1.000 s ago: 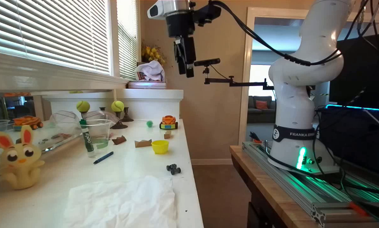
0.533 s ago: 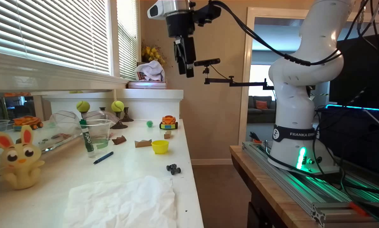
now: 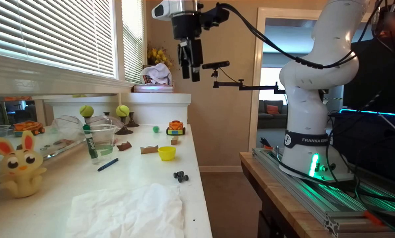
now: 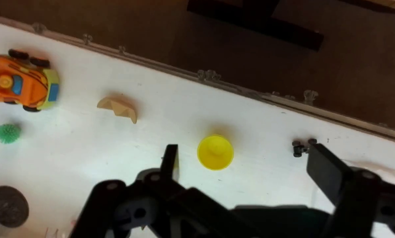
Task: Move the black toy car from side to side
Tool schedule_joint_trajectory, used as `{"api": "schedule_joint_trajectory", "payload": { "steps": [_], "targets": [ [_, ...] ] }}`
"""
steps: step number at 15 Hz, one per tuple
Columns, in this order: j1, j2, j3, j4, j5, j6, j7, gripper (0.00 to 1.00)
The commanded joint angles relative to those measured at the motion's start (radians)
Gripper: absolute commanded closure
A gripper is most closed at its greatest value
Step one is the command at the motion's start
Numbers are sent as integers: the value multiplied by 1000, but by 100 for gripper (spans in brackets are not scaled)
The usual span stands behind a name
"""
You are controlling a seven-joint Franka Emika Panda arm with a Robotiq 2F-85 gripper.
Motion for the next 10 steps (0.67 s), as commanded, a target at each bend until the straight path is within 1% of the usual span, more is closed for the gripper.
{"api": "schedule_joint_trajectory", "payload": {
  "steps": [1,2,6,7,10],
  "targets": [
    [49,-53,-63,-93,13,152,-162,0],
    [55,-34,-83,-88,54,133,-186,0],
    [19,12,-79,-88,46,32,-64,0],
    [29,3,-81,-88,22,70,-105,0],
    [29,8,-82,-90,21,66,-101,0]
  ]
}}
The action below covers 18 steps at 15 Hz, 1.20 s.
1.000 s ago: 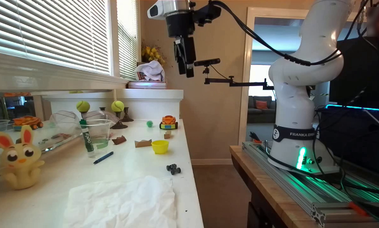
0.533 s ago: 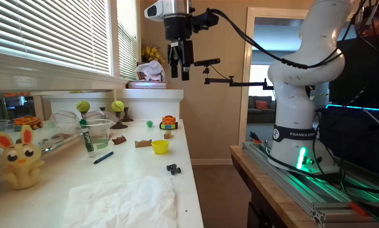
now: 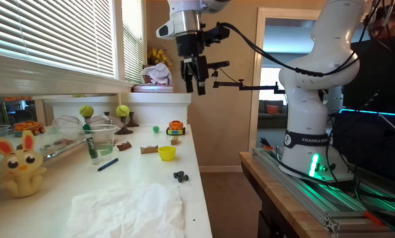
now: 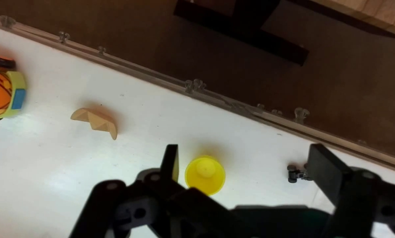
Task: Move the black toy car from side to side
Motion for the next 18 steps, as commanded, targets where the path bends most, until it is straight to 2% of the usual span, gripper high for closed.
{"api": "schedule_joint_trajectory", "payload": {
  "steps": [1,8,12,16,17,18],
  "targets": [
    [1,0,0,2,0,-2,0,0],
    [72,-37,-37,-76,38,245,-263,0],
    [137,-35,-78,-111,103,313,-459,0],
    [179,-26,-106,-144,159,320,-684,0],
    [141,-5,-74,-110,130,296,-588,0],
    [141,-4,-74,-115,132,296,-600,0]
  ]
}}
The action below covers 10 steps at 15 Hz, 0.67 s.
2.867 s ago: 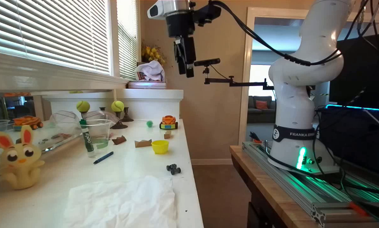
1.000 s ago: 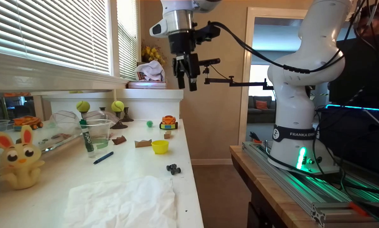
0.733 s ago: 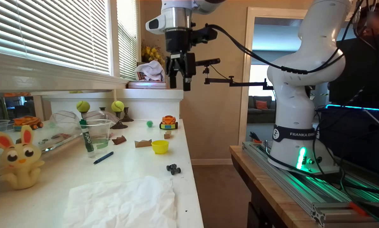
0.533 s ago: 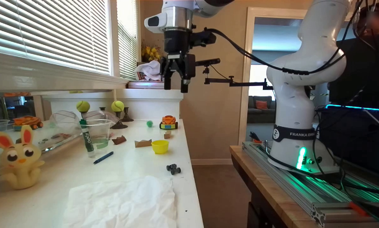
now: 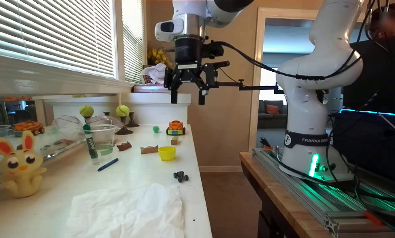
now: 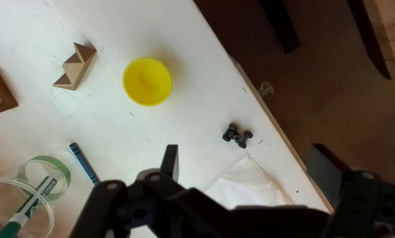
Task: Move the black toy car from side to side
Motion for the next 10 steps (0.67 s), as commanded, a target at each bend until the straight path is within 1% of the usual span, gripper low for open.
{"api": "schedule_joint_trajectory", "payload": {
  "steps": [1,3,4,5,6,10],
  "targets": [
    [-15,1,15,1,7,-2,-4,0],
    [-17,1,16,2,6,-2,-4,0],
    [0,-12,1,-13,30,31,-52,0],
    [30,-21,-17,-21,49,44,-154,0],
    [29,-24,-2,-29,25,61,-176,0],
    [73,-30,11,-83,37,119,-343,0]
  ]
}}
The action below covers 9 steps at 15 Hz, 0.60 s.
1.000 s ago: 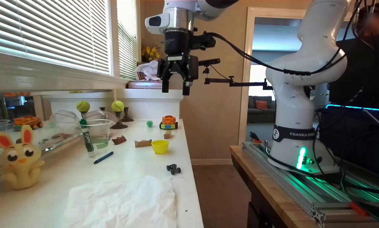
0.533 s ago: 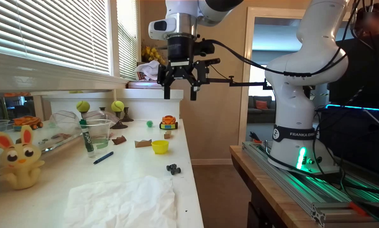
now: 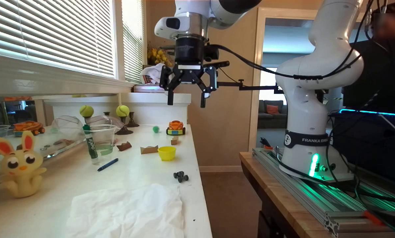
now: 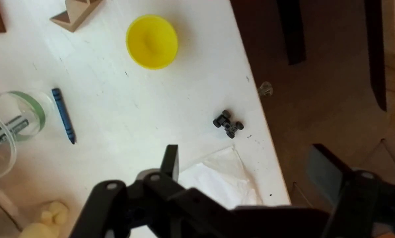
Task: Move the black toy car from side to side
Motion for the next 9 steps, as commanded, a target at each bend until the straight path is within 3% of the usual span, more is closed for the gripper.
{"api": "schedule_joint_trajectory", "payload": {
  "steps": [1,7,8,9],
  "targets": [
    [47,-31,7,-75,33,63,-164,0],
    [132,-21,14,-149,57,143,-420,0],
    [145,3,8,-118,68,136,-472,0],
    [99,-1,41,-123,39,113,-379,0]
  ]
}}
